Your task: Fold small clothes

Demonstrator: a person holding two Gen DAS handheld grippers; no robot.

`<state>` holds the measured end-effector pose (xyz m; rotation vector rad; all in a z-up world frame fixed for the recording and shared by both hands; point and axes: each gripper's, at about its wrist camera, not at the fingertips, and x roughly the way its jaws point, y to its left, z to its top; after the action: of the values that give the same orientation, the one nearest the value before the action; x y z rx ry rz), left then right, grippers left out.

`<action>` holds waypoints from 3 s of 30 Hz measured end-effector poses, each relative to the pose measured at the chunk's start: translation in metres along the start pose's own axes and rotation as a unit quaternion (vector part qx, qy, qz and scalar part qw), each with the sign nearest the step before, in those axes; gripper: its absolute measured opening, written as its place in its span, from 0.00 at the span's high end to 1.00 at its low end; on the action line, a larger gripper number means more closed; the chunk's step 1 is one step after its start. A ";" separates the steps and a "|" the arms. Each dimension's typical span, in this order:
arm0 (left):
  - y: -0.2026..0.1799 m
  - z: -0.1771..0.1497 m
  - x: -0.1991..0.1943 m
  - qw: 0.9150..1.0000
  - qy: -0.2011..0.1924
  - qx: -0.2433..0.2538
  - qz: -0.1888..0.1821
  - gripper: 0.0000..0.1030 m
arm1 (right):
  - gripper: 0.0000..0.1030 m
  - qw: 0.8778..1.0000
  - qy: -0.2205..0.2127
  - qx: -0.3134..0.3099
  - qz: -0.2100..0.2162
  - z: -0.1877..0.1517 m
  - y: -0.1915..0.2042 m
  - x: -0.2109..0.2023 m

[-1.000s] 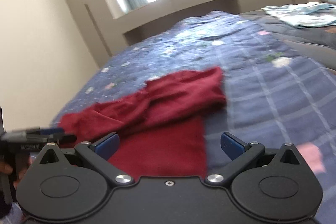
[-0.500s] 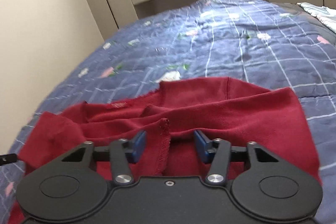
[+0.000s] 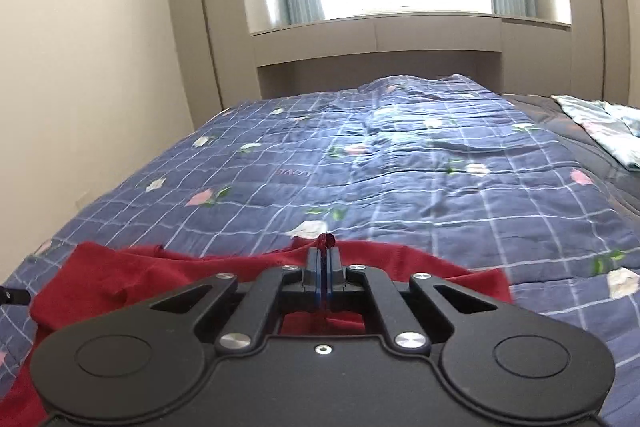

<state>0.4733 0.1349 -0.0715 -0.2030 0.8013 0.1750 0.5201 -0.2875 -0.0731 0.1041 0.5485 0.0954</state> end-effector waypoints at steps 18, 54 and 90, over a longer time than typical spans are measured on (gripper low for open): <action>-0.023 0.056 0.077 0.996 0.034 -0.020 -0.082 0.12 | 0.98 0.999 0.028 0.019 -0.042 -0.048 -0.024 0.016; 0.009 0.047 0.040 0.992 0.033 -0.052 -0.106 0.29 | 0.95 0.998 0.058 0.034 -0.009 -0.055 -0.028 0.014; -0.006 -0.046 -0.020 0.976 -0.055 0.210 -0.024 0.03 | 0.44 0.998 0.057 0.003 -0.006 -0.053 -0.020 -0.001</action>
<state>0.4291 0.1159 -0.0873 0.1861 0.7049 -0.0318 0.4925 -0.3034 -0.1200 0.1027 0.6631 0.0884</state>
